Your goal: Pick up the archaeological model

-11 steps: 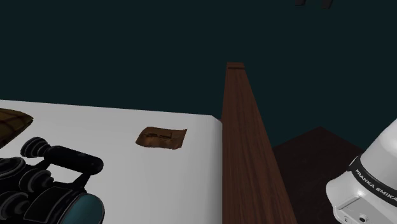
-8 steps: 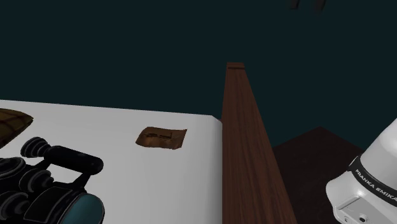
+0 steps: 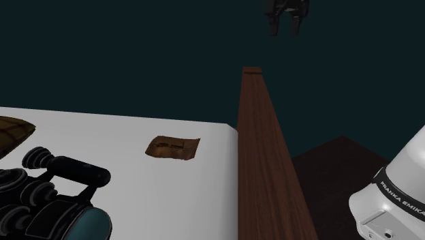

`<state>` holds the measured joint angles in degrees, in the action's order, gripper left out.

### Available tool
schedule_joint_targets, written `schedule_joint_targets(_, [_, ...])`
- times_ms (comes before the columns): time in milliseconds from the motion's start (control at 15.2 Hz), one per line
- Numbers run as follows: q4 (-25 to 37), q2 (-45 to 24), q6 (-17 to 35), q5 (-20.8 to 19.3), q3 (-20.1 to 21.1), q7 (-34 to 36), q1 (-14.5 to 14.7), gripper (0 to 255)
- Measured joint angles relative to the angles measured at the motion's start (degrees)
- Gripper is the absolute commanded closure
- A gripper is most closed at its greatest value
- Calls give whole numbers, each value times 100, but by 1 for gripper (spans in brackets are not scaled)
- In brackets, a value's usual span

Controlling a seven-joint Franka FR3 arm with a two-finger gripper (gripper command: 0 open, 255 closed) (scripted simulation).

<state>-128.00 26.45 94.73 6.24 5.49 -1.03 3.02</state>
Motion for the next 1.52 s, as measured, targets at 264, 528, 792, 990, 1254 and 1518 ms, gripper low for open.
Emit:
schedule_joint_targets(264, [337, -827, 216, 5, 205, -175, 188, 0])
schedule_joint_targets(528, [795, -1755, 412, -60, 399, -349, 349, 0])
schedule_joint_targets(792, [1389, -2680, 466, -179, 597, -471, 528, 0])
schedule_joint_targets(990, [1877, -3376, 460, -305, 728, -563, 671, 0])
schedule_joint_targets(1254, [2444, -4212, 439, -479, 900, -654, 908, 0])
schedule_joint_targets(1518, [3247, -5168, 299, -711, 1022, -767, 1182, 0])
